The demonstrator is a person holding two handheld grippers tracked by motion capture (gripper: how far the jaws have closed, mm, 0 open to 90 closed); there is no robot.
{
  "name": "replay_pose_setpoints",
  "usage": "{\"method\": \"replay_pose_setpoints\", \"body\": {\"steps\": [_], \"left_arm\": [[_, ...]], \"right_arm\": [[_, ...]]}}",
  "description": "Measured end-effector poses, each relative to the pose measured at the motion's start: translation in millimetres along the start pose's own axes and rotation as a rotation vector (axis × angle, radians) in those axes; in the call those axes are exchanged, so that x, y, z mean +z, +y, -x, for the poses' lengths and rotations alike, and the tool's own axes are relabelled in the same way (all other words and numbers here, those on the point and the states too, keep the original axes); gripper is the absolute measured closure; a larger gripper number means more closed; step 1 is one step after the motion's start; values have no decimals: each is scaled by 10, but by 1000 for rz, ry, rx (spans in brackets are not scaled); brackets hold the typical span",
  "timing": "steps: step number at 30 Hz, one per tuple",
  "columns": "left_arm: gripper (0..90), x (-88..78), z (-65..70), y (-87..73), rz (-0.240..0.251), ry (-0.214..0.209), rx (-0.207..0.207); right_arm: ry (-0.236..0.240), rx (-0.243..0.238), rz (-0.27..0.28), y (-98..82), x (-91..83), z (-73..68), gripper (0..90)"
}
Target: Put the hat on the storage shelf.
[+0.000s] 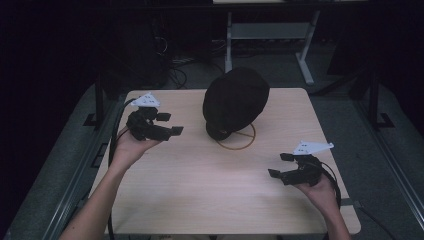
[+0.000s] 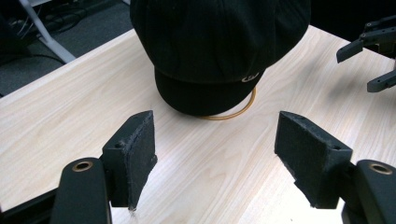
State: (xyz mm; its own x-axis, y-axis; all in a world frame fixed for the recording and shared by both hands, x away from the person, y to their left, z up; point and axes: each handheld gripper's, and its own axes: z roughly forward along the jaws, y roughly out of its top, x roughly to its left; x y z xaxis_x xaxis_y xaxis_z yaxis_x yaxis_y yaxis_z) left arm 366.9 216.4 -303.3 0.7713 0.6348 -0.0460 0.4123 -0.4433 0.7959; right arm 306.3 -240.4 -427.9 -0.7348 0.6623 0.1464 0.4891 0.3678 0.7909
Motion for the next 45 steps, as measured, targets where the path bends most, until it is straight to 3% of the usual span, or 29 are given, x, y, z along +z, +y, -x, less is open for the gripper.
{"method": "replay_pose_setpoints", "body": {"steps": [13, 30, 45], "left_arm": [[281, -13, 55, -215, -13, 24, -1], [270, 57, 101, -530, -35, 24, -6], [260, 83, 178, -849, -14, 29, -49]], "right_arm": [[-2, -17, -6, -4, 16, -45, 201], [-9, -26, -14, -9, 21, -70, 201], [-14, -26, -22, -10, 23, -101, 201]]}}
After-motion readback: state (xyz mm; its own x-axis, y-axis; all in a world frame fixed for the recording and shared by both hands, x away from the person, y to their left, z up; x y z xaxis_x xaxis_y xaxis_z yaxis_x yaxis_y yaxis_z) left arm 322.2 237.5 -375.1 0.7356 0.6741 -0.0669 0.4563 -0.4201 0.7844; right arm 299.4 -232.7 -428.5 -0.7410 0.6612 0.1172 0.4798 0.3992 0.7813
